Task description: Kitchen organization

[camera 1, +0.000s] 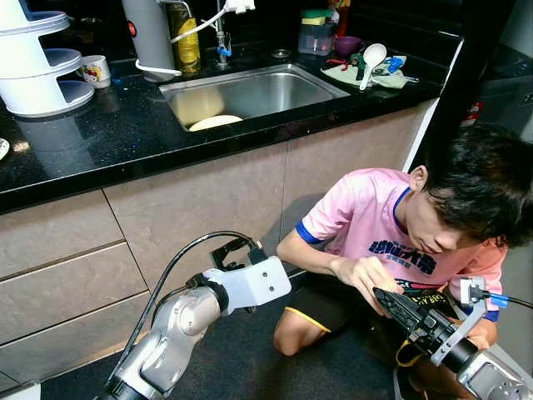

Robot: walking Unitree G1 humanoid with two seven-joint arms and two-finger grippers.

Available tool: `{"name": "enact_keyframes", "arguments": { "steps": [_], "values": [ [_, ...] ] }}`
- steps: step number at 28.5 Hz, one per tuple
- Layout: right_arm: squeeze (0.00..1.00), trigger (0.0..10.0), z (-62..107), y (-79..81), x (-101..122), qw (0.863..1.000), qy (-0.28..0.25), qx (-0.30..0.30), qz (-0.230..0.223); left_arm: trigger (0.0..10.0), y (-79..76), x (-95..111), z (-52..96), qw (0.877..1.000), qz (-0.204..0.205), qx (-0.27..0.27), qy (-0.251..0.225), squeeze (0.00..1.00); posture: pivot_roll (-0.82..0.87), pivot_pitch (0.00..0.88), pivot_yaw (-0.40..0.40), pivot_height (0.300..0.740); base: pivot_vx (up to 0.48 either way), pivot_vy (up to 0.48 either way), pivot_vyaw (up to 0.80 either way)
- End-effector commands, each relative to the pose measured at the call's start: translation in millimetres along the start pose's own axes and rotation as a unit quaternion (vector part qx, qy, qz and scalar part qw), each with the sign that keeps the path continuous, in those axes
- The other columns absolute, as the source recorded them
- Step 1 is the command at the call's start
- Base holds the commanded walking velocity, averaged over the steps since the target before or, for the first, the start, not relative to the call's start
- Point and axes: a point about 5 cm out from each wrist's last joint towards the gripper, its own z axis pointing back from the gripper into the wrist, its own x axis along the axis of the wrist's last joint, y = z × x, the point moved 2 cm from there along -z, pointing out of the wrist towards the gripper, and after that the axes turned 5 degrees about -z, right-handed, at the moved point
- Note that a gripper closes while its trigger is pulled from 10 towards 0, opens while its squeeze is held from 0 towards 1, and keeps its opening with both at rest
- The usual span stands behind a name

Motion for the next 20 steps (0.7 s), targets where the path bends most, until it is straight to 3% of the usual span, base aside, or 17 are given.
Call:
{"name": "enact_keyframes", "arguments": {
  "steps": [1, 20],
  "values": [
    [0.00, 10.0, -3.3, 1.9, -0.1, 1.000, 0.000, 0.005, -0.001, 10.0, -2.6, -3.1, -0.6, 1.000, 0.000, -0.005, 0.007, 0.00, -0.05, 0.000, -0.019, 0.740, 0.000, 0.000, 0.00],
    [0.00, 10.0, -5.9, 2.0, 0.0, 1.000, 0.002, 0.008, -0.001, 10.0, -4.2, -3.1, -1.9, 1.000, 0.000, -0.006, 0.007, 0.00, -0.05, 0.000, -0.022, 0.740, 0.000, 0.000, 0.00]
  ]
}}
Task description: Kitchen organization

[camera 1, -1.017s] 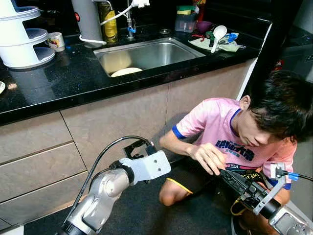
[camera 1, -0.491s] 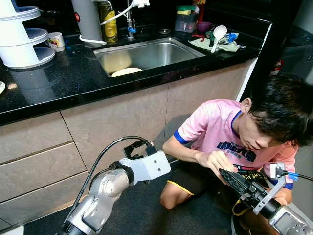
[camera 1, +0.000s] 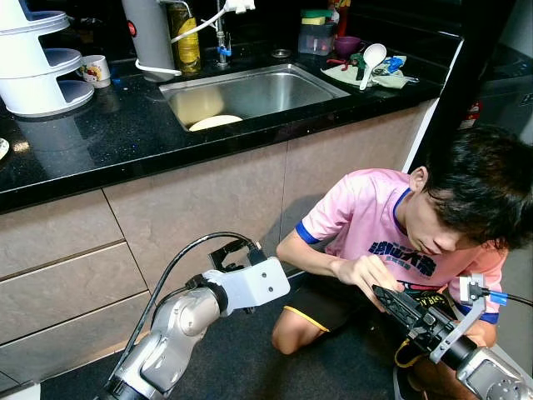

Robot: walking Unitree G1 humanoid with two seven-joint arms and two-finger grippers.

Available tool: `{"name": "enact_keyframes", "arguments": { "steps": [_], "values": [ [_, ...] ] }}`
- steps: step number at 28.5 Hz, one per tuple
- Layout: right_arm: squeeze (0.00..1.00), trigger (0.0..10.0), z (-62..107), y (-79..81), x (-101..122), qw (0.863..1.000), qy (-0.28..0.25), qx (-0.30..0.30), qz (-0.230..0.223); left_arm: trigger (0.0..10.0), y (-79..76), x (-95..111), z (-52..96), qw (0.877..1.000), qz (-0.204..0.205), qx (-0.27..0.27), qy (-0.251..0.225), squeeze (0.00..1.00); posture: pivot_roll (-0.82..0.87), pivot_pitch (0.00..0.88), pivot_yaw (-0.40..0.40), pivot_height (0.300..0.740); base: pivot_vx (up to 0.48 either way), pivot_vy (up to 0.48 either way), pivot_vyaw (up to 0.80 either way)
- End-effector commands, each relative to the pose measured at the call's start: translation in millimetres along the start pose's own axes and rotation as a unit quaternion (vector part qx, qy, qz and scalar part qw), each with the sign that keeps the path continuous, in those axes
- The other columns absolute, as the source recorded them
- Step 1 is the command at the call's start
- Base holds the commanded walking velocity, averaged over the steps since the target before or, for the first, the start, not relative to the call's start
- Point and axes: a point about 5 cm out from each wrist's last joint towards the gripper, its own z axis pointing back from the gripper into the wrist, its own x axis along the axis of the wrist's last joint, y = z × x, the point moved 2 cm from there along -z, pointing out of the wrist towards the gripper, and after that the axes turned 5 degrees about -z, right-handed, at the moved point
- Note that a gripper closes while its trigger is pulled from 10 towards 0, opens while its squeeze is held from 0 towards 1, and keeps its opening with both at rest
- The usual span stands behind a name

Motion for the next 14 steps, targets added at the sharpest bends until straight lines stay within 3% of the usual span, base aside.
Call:
{"name": "enact_keyframes", "arguments": {
  "steps": [1, 14],
  "values": [
    [0.00, 10.0, -3.3, 0.9, -2.6, 1.000, 0.003, 0.004, -0.004, 10.0, -2.8, -1.3, -1.3, 1.000, -0.002, -0.005, 0.003, 0.00, -0.04, 0.000, -0.021, 0.740, 0.000, 0.000, 0.00],
    [0.00, 10.0, -2.9, 1.6, -8.7, 1.000, 0.006, 0.005, -0.009, 10.0, -3.8, -2.3, 1.4, 1.000, -0.003, -0.005, 0.003, 0.00, -0.05, 0.000, -0.013, 0.740, 0.000, 0.000, 0.00]
  ]
}}
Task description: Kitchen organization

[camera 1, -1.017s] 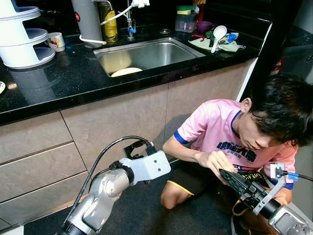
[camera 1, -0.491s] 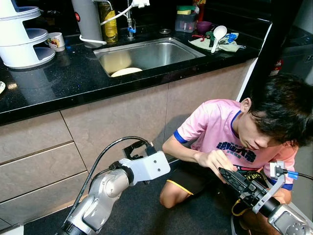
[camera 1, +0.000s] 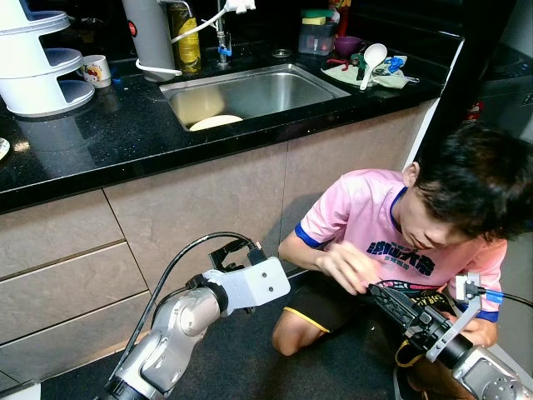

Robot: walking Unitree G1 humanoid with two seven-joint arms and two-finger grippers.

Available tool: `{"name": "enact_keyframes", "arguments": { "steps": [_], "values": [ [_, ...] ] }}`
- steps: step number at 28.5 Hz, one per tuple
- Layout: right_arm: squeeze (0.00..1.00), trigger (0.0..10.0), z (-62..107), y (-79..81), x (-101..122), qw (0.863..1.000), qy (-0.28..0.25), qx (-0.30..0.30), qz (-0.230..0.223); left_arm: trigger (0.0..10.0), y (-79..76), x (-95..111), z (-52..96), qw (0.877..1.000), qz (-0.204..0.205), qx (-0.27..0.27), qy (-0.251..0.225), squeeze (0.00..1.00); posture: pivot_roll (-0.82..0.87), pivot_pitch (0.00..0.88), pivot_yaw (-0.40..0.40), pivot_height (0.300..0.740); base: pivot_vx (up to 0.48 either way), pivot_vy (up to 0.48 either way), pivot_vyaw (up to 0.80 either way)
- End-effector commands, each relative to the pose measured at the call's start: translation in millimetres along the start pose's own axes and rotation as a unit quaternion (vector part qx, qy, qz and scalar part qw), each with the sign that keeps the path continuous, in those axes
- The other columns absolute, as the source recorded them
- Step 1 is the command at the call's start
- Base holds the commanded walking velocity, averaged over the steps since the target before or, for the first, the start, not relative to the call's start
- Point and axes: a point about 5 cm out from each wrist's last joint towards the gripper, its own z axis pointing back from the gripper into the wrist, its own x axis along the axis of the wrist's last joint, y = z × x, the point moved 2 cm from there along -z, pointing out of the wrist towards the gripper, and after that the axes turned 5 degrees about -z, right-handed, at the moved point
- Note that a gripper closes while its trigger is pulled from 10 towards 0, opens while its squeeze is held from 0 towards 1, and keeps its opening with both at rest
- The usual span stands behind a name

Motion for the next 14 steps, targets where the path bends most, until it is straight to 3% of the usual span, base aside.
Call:
{"name": "enact_keyframes", "arguments": {
  "steps": [1, 14],
  "values": [
    [0.00, 10.0, -0.1, 0.1, -4.3, 1.000, 0.004, 0.001, -0.003, 10.0, -3.9, -2.2, 1.2, 1.000, -0.002, -0.005, 0.003, 0.00, -0.05, 0.000, -0.013, 0.740, 0.000, 0.000, 0.00],
    [0.00, 10.0, -1.7, 0.8, -8.4, 1.000, 0.009, 0.004, -0.006, 10.0, -6.4, -3.8, 1.5, 1.000, -0.001, -0.006, 0.004, 0.00, -0.05, 0.000, -0.015, 0.740, 0.000, 0.000, 0.00]
  ]
}}
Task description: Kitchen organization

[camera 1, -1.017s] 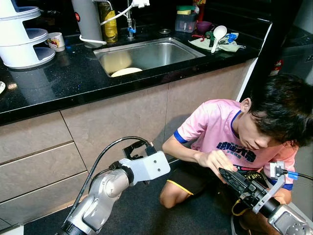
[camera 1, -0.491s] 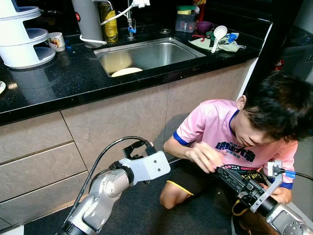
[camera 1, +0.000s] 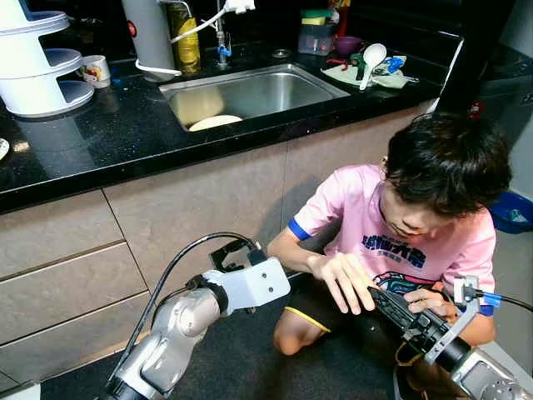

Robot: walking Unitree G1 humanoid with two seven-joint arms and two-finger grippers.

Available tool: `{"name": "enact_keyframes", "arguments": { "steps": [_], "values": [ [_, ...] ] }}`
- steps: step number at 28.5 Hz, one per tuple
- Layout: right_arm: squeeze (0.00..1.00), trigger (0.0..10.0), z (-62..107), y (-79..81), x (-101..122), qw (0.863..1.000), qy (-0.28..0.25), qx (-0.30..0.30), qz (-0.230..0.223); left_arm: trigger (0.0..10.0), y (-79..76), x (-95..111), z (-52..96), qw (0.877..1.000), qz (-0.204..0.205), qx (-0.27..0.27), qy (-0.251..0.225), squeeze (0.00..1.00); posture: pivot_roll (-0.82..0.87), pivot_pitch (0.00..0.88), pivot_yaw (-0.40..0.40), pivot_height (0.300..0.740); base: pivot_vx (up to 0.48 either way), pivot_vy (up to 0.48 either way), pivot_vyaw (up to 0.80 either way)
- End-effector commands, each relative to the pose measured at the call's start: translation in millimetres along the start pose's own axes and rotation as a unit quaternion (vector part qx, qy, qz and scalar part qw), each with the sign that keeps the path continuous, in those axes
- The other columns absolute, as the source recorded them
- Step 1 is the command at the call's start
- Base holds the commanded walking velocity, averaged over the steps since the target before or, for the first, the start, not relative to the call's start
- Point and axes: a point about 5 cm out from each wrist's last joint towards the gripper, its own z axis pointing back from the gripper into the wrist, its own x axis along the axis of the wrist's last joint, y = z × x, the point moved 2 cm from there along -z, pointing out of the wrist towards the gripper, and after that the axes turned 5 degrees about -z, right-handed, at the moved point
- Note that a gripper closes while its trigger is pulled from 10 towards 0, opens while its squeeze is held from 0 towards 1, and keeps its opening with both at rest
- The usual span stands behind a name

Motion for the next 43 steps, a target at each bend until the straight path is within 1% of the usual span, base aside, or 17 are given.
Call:
{"name": "enact_keyframes", "arguments": {
  "steps": [1, 12, 18, 30, 34, 43],
  "values": [
    [0.00, 10.0, -2.2, 0.8, -4, 1.000, 0.007, 0.004, 0.000, 10.0, -6.4, -4, 1.1, 1.000, -0.001, -0.009, 0.006, 0.00, -0.05, 0.000, -0.017, 0.740, 0.000, 0.000, 0.00],
    [0.00, 10.0, -4.8, 1.9, -4, 1.000, 0.011, 0.009, 0.000, 10.0, -7.0, -4, 1.3, 1.000, -0.001, -0.010, 0.006, 0.00, -0.04, 0.000, -0.025, 0.740, 0.000, 0.000, 0.00],
    [0.00, 10.0, -6.4, 3.4, -8, 1.000, 0.014, 0.012, -0.002, 10.0, -7.4, -5, 3.7, 1.000, -0.001, -0.010, 0.006, 0.00, -0.04, 0.000, -0.009, 0.740, 0.000, 0.000, 0.00],
    [0.00, 10.0, -3.4, 1.9, -12, 1.000, 0.015, 0.010, -0.007, 10.0, -7.5, -4, 6.4, 1.000, -0.002, -0.009, 0.005, 0.00, -0.01, 0.000, 0.001, 0.740, 0.000, 0.000, 0.00],
    [0.00, 10.0, -4.3, 2.2, -18, 1.000, 0.022, 0.010, -0.010, 10.0, -7.7, -2, 7.8, 1.000, -0.002, -0.008, 0.003, 0.00, -0.01, 0.000, 0.009, 0.740, 0.000, 0.000, 0.00],
    [0.00, 10.0, -3.6, 1.0, -18, 1.000, 0.027, 0.010, -0.010, 10.0, -9.7, -1, 6.5, 1.000, -0.002, -0.009, 0.003, 0.00, -0.02, 0.000, 0.001, 0.740, 0.000, 0.000, 0.00]
  ]
}}
